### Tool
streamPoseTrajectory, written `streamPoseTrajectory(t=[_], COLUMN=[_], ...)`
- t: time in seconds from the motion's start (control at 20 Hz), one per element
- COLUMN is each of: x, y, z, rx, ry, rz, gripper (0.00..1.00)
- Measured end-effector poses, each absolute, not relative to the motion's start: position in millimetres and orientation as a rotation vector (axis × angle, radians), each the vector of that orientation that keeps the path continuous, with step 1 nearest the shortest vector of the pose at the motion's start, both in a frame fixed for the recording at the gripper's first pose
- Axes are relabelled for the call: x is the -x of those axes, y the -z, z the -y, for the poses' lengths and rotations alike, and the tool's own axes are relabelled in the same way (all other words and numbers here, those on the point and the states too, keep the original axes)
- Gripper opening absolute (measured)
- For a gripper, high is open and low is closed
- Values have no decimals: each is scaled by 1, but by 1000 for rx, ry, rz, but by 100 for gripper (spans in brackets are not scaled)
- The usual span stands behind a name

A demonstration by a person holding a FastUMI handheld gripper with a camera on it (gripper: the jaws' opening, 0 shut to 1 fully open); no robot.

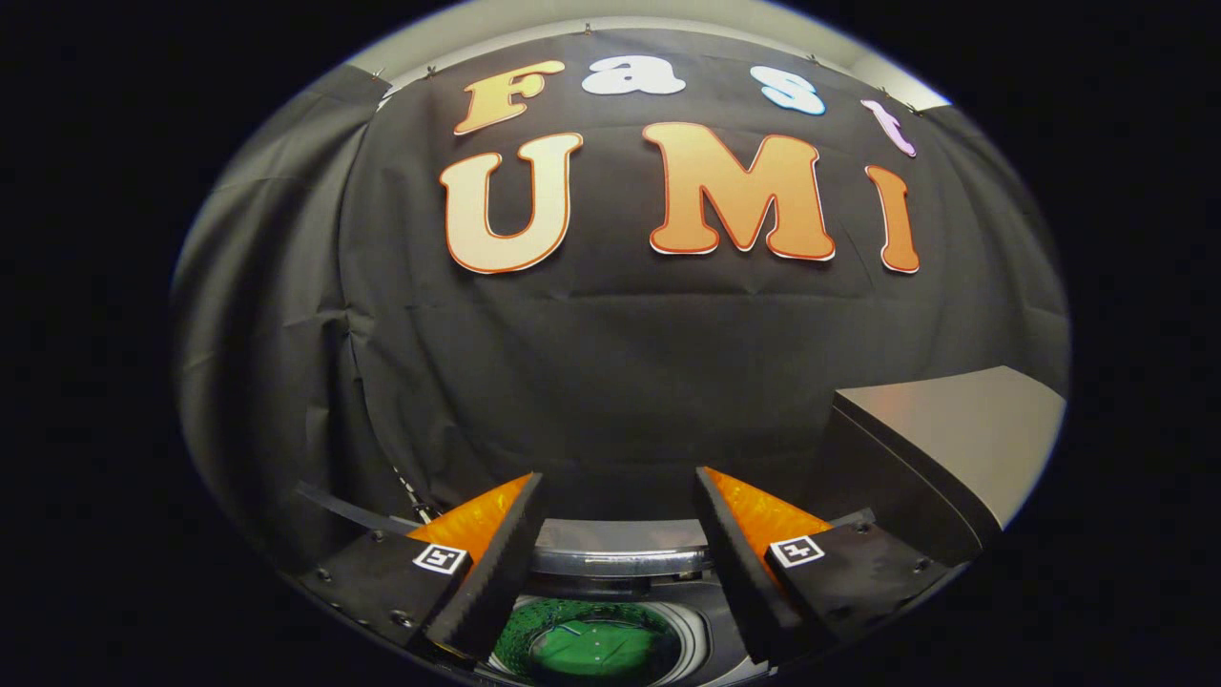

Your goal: Put the clothes into the washing machine and then close the washing machine lid.

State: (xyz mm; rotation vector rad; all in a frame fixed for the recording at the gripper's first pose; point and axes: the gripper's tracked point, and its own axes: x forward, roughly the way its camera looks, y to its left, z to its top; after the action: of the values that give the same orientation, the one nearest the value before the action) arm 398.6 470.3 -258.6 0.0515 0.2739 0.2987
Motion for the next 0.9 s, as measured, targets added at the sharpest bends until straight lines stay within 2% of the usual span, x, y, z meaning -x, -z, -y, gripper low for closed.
streamPoseTrajectory(t=[0.55,0.9], x=[-367,-337], y=[282,352], z=[-461,-455], rx=[-52,-62], ry=[-313,-301], rz=[-282,-448], gripper=[99,99])
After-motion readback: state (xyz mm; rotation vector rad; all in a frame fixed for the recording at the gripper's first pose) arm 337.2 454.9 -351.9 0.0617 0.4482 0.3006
